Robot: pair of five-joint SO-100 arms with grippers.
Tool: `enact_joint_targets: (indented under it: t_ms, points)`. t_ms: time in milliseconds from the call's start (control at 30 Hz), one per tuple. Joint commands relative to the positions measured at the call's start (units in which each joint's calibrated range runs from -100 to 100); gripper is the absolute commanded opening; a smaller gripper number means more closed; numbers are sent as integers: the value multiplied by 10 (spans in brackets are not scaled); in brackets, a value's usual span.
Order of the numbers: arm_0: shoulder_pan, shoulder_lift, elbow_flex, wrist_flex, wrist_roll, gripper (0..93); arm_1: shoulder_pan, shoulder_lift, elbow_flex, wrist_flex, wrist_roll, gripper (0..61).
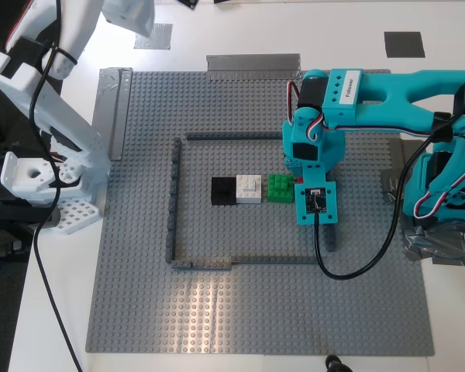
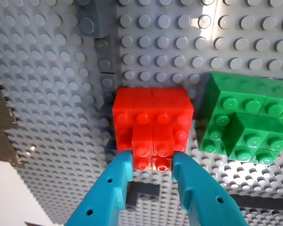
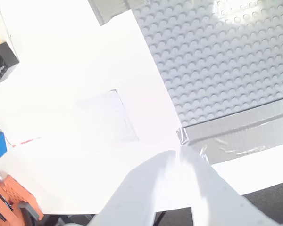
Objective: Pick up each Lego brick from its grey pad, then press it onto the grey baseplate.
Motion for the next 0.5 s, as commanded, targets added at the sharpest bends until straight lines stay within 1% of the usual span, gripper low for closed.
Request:
enact_joint_targets:
  t_ms: [0,100,133,167,233,300,367,433,467]
  points:
    - [3,-10,-12,10,3,87,-32,-60,30,-34,4,2]
    - [2,-10,-12,11,3,88,-51,-65,49,-52,12,1]
    - [1,-10,-12,11,2,89,-54,-65,51,-58,4,1]
    - [1,-10,-12,11,2,90,-54,-62,50,-60,4,1]
    - [1,-10,-12,11,2,115,-53,-59,46,-67,14,1]
    - [2,-10,-12,14,3,132,-58,-54,40,-72,13,1]
    - [2,-10,-12,15,4,137,-61,-30,10,-58,15,1]
    - [3,-10,-13,15,4,137,-61,15,-56,-16,15,1]
    - [3,-10,-13,15,4,137,-61,45,-102,17,15,1]
